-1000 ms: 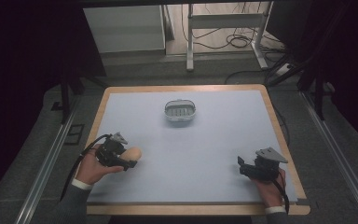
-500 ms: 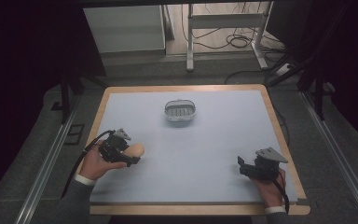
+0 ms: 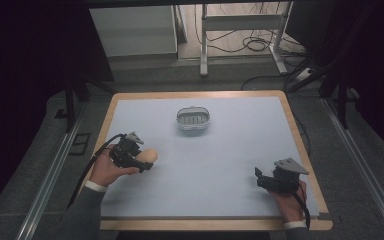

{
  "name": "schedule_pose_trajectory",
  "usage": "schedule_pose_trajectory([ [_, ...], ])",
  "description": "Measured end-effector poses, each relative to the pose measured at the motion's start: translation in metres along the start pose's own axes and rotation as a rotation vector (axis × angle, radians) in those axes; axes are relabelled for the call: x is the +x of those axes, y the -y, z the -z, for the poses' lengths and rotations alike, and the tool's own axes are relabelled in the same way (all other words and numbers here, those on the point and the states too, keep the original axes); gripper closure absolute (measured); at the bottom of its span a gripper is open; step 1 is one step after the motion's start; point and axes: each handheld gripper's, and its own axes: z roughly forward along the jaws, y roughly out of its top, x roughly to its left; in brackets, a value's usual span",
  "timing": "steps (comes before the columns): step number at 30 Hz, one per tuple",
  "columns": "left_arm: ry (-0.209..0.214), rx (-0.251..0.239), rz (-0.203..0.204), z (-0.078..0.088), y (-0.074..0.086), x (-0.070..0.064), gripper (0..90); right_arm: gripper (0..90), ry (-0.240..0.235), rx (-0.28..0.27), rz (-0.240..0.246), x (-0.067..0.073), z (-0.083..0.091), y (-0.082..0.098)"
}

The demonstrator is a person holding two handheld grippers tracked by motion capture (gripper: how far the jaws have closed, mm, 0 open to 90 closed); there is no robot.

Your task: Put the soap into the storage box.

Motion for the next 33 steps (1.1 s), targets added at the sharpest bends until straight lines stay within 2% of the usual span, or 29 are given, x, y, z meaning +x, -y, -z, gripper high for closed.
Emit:
schedule_pose_trajectory([
  [15,-0.009,-0.004,0.001,-0.002,-0.012,0.006,32.5,8.4,0.000,0.002,0.003,0.000,0.000,0.000],
  [33,0.003,0.003,-0.003,-0.007,-0.027,0.009,32.5,8.4,0.002,0.005,0.006,0.001,0.000,0.000],
])
